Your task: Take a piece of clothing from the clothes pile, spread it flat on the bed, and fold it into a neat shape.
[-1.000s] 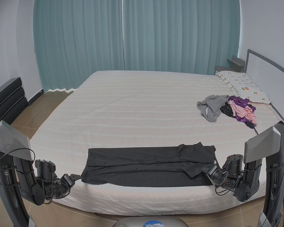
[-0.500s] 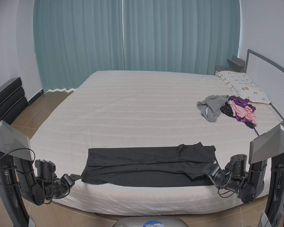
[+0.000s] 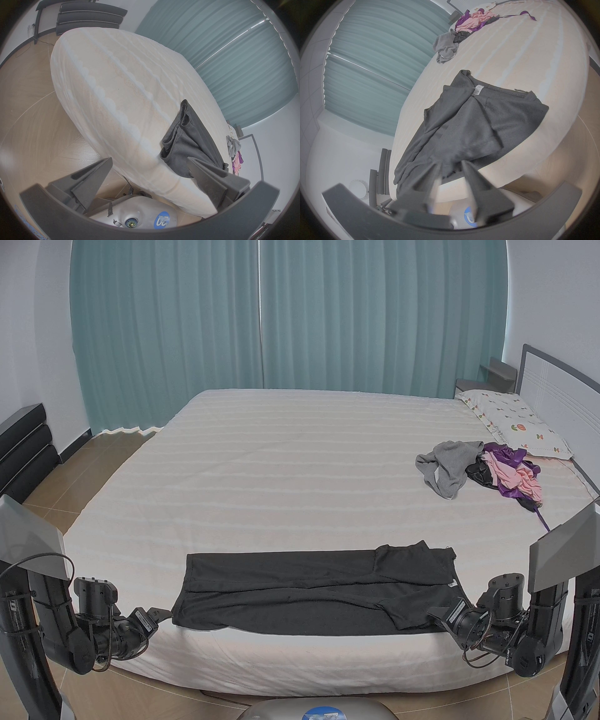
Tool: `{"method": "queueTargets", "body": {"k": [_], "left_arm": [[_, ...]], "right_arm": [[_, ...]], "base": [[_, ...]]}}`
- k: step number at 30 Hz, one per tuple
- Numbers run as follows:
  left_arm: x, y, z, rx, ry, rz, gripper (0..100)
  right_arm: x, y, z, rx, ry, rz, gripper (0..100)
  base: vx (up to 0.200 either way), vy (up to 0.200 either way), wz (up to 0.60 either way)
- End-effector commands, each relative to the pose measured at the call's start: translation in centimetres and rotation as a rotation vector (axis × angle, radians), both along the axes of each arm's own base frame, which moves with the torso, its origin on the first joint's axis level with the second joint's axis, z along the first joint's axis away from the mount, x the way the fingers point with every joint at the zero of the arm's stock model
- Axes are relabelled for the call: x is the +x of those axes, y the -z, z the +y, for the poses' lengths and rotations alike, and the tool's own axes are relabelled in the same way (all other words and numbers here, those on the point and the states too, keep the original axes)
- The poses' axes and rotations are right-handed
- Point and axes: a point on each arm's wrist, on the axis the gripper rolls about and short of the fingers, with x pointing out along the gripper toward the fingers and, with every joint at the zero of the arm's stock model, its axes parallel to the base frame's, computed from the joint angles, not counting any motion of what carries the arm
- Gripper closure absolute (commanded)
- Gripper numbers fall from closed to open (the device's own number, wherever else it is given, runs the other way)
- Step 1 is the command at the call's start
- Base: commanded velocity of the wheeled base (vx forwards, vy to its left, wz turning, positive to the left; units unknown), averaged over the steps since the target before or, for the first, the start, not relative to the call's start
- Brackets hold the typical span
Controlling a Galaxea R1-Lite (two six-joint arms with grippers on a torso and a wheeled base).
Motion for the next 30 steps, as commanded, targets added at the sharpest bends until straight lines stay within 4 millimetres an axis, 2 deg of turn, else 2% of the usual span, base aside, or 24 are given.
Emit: {"method": "queueTargets", "body": {"k": [1,4,8,12,19,25,30], "left_arm": [[0.0,0.0,0.0,0.000,-0.001,0.002,0],[0.0,0.0,0.0,0.000,-0.001,0.002,0],[0.0,0.0,0.0,0.000,-0.001,0.002,0],[0.0,0.0,0.0,0.000,-0.001,0.000,0],[0.0,0.0,0.0,-0.001,-0.002,0.001,0],[0.0,0.0,0.0,0.000,-0.001,0.002,0],[0.0,0.0,0.0,0.001,0.002,0.000,0]], "right_arm": [[-0.7,-0.1,-0.2,-0.010,0.000,0.012,0],[-0.9,-0.8,-0.5,-0.022,-0.006,-0.012,0],[-0.1,-2.3,-2.2,-0.060,0.029,-0.101,0],[0.9,-2.4,-4.0,-0.064,0.036,-0.130,0],[3.1,-0.3,-5.4,0.000,-0.075,-0.114,0],[2.7,2.2,-5.3,-0.058,-0.159,-0.062,0],[2.7,2.3,-5.5,-0.068,-0.169,-0.068,0]], "base": [[0.000,0.000,0.00],[0.000,0.000,0.00],[0.000,0.000,0.00],[0.000,0.000,0.00],[0.000,0.000,0.00],[0.000,0.000,0.00],[0.000,0.000,0.00]]}}
